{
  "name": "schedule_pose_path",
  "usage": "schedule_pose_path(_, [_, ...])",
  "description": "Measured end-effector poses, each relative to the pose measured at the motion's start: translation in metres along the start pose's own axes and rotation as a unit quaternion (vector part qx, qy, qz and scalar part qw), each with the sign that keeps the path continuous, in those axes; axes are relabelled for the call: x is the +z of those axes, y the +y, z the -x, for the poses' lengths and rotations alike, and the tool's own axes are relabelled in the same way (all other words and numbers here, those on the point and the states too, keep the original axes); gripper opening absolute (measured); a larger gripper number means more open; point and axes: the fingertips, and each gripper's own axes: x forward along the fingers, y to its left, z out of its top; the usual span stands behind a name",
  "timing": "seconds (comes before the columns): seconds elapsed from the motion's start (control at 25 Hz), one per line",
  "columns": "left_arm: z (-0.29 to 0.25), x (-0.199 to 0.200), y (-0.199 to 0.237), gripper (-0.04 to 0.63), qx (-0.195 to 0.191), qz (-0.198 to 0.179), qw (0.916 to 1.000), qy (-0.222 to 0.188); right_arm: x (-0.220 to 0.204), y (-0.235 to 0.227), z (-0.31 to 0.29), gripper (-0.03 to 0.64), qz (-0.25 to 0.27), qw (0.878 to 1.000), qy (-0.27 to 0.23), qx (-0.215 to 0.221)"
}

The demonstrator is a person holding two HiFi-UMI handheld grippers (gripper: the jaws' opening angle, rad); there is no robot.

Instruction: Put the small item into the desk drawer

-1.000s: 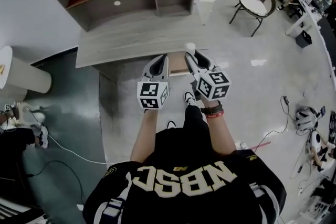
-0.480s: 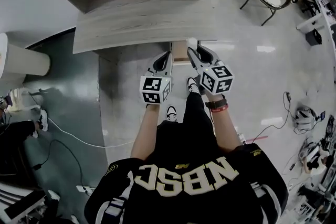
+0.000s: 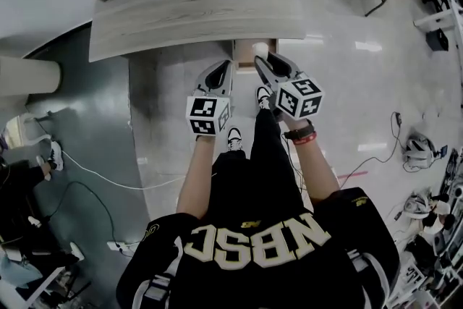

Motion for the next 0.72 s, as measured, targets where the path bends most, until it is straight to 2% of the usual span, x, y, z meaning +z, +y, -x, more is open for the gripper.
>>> schedule_pose_path(0.28, [-0.017, -0.017, 0.005, 0.012, 0.009, 0.030, 0.9994, 0.011, -0.033, -0.032, -0.007, 0.133, 0.015, 0.999, 0.051, 0.006])
schedule_pose_path(0.72, [-0.044, -0.058, 0.014, 0.012, 0.006, 0.022, 0.9983, 0.054, -0.081, -0.056, -0.033, 0.133, 0.082, 0.987, 0.130, 0.041])
